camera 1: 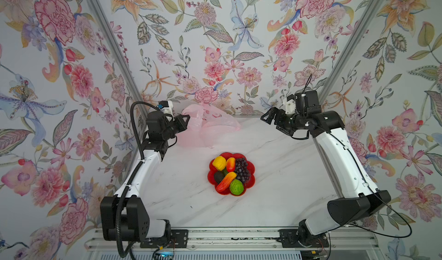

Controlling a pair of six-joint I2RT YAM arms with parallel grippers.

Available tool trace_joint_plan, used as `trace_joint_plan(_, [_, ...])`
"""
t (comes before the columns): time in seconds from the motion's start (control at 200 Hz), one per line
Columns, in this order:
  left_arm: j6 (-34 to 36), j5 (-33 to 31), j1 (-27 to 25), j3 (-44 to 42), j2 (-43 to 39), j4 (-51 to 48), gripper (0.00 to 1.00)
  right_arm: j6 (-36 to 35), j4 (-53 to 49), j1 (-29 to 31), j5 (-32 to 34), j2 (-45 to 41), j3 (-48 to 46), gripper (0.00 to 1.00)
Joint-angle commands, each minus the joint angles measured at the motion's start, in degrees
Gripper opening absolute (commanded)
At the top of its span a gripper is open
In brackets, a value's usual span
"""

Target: Place the fruits into the plastic bag

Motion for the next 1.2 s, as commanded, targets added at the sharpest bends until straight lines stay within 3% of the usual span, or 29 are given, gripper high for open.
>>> trace_joint_plan(0.0, [1.4,0.6,-0.4,-1.3,-4.4,0.9,0.0,-1.8,0.0,1.4,-2.6,3.0,2.5,0.99])
trace_joint_plan(0.37, [2.2,1.0,-0.4,-4.0,-8.7,-1.2,0.0,-1.5,1.6,4.3,-7.7,10.7,1.3,0.99])
trace_joint_plan(0.746, [-1.2,4.2,-0.4,-1.9,-7.8,1.5,0.0,-6.9,11.4,6.8,-21.4,14.5,-5.6,0.99])
trace_joint_plan(0.906, [-3.5,5.4,-0.4,-1.2,-7.3,3.5,0.0,-10.3,11.8,6.2,-21.5,15.3,-9.3,0.99])
trace_joint_plan(1.196, [-6.7,7.3,-0.4,0.2,-6.8,6.6,0.0,-10.3,15.9,5.0,-24.6,17.2,-13.7,0.99])
